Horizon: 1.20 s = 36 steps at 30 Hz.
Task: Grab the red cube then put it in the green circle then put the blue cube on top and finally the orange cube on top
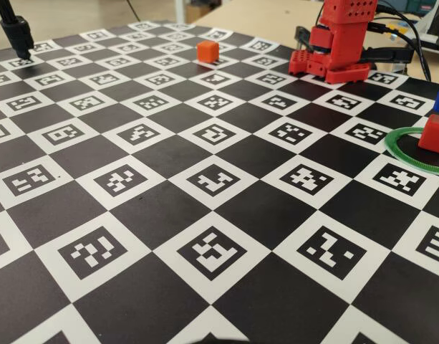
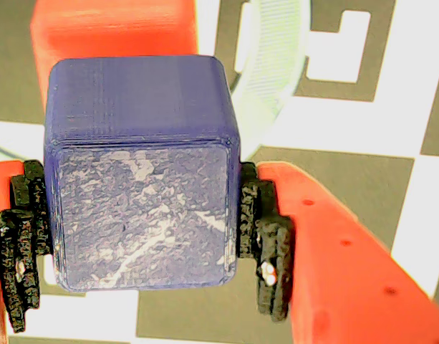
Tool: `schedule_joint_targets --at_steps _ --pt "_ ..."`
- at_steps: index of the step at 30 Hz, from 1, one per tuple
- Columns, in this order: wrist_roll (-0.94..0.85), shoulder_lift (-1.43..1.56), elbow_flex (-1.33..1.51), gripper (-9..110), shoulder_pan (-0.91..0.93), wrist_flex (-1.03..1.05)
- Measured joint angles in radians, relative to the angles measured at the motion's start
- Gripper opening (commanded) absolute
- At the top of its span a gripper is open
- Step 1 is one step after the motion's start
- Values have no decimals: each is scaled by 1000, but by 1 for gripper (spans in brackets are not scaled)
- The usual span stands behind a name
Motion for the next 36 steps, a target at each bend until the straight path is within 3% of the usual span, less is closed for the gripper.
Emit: schedule_joint_targets --at_steps 36 --pt "-92 0 44 1 -11 -78"
